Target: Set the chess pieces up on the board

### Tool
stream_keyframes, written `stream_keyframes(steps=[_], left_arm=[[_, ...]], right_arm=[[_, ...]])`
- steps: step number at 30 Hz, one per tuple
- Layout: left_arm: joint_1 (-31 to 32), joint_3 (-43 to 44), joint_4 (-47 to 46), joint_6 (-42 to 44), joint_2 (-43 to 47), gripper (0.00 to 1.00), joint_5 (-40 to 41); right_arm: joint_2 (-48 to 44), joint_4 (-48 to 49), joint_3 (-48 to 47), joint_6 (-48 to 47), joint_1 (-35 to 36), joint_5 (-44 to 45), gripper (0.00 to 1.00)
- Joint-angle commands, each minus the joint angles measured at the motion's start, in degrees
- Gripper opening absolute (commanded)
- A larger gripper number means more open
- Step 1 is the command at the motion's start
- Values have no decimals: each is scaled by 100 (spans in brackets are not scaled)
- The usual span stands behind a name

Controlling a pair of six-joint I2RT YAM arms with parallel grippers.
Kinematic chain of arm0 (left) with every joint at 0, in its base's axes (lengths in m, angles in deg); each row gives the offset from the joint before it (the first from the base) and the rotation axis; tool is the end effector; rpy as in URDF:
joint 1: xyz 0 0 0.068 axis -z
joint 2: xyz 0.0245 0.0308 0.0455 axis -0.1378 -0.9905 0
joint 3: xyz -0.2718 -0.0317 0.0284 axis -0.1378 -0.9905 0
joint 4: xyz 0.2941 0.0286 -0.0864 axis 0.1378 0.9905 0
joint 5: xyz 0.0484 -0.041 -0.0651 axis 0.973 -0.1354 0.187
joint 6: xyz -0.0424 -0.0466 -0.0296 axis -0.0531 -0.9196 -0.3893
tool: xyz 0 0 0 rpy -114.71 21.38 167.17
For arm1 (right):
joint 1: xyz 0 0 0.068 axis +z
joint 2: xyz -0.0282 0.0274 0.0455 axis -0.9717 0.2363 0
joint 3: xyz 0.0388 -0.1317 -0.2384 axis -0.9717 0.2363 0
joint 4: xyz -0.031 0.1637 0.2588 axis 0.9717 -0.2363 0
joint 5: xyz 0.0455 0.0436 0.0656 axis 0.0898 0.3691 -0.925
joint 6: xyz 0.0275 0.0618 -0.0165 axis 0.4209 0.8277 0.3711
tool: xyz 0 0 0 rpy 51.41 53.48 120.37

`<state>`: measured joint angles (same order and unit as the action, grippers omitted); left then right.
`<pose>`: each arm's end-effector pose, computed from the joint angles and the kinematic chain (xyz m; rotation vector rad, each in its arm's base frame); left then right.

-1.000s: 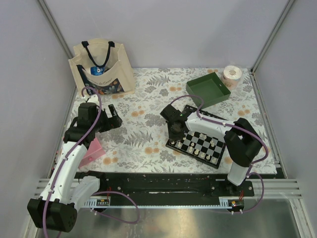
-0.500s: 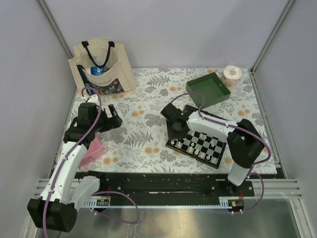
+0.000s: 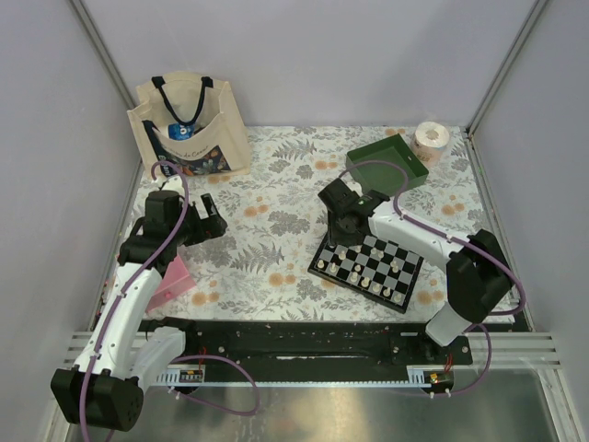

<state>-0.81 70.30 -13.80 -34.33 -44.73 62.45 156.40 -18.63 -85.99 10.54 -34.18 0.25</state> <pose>0.2461 -0.0349 0.2825 -0.2720 2.2732 -0.3570 0.2894 0.2453 0.2046 -0.0928 2.6866 0.1171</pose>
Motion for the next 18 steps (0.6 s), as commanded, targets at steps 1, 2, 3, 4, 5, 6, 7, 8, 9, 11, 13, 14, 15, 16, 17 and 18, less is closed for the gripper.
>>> stream_keyframes(steps=[1,2,3,4,5,6,7,8,9,11,13,14,15,16,17,18], left_arm=[[-26,2,-278,31,14,99,-124],[-26,2,-269,31,14,99,-115],[-26,-6,-269,31,14,99,-124],[-26,-6,-278,31,14,99,-115],[-26,2,-269,31,22,99,-98],[-26,-6,-269,31,14,99,-89],[-26,-6,-261,31,14,99,-98],[-26,-6,-269,31,5,99,-107],[-26,-6,-269,31,5,99,-98],[-26,2,-269,31,-4,99,-98],[-26,-6,-260,31,5,99,-89],[-26,-6,-269,31,-12,99,-80],[-26,-6,-269,40,-13,99,-80],[-35,-6,-269,40,-13,99,-98],[-26,-6,-269,31,-13,99,-98],[-35,2,-278,22,-13,99,-89]], right_arm=[[-42,26,137,-44,-172,17,49],[-25,52,155,-61,-190,8,49],[2,61,172,-53,-207,16,49],[28,61,181,-61,-233,17,49],[63,79,199,-61,-242,-1,49],[90,96,216,-96,-286,-18,49],[125,131,243,-88,-295,-36,49],[151,158,269,-105,-321,-71,49],[177,201,295,-123,-356,-115,48],[204,272,313,-149,-383,-168,48],[204,307,313,-184,-383,-185,48],[213,333,296,-193,-374,-229,48],[230,334,278,-211,-383,-282,47],[257,334,261,-202,-374,-317,47],[266,334,252,-193,-374,-361,47],[274,334,243,-193,-374,-379,47]])
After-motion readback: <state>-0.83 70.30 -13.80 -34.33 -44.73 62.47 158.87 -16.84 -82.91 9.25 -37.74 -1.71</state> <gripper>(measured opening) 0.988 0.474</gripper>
